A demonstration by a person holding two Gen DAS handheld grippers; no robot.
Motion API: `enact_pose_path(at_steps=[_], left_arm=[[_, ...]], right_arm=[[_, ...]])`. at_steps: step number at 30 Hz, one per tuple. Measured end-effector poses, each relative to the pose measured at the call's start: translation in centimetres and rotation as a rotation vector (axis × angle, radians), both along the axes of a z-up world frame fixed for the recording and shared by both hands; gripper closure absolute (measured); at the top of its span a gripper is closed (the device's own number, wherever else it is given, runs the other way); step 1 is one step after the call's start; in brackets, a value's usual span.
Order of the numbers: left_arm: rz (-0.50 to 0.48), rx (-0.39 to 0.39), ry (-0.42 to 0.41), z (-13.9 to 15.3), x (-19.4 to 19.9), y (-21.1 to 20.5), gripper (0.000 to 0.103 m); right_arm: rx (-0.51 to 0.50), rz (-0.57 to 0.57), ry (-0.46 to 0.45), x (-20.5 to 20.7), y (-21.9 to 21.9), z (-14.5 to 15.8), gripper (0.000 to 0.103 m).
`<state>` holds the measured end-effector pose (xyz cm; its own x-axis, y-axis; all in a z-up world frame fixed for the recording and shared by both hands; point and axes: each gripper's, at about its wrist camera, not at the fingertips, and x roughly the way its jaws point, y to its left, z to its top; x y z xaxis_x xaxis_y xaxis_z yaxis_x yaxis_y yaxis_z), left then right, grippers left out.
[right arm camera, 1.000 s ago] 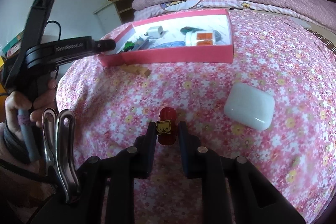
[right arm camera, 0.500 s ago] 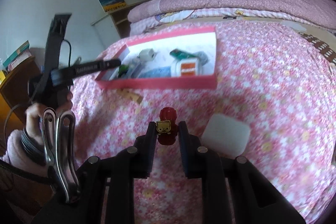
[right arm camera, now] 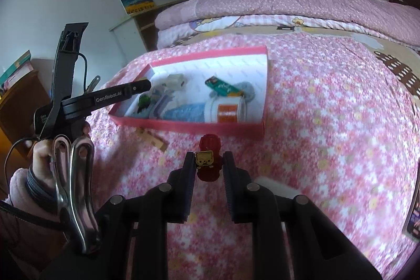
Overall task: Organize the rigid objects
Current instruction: 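Carry the wooden disc and red figure over the pink tray, then lower the disc into the tray with the left gripper while the right gripper releases the figure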
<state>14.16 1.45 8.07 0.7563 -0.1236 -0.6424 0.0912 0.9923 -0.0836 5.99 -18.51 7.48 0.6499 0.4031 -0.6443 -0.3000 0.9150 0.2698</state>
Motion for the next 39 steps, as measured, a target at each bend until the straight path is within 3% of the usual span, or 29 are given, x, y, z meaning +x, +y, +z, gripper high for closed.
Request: enact_pose_path(at_steps=[21, 33, 39], left_arm=[[0.006, 0.013, 0.057, -1.8, 4.1, -0.4, 0.070], [0.016, 0.003, 0.060, -2.4, 5.8, -0.3, 0.070], [0.030, -0.036, 0.084, -3.2, 6.2, -0.1, 0.063]], right_arm=[[0.021, -0.013, -0.004, 8.2, 0.7, 1.2, 0.081], [-0.014, -0.025, -0.007, 13.1, 3.1, 0.6, 0.081], [-0.001, -0.030, 0.013, 14.5, 3.6, -0.2, 0.081]])
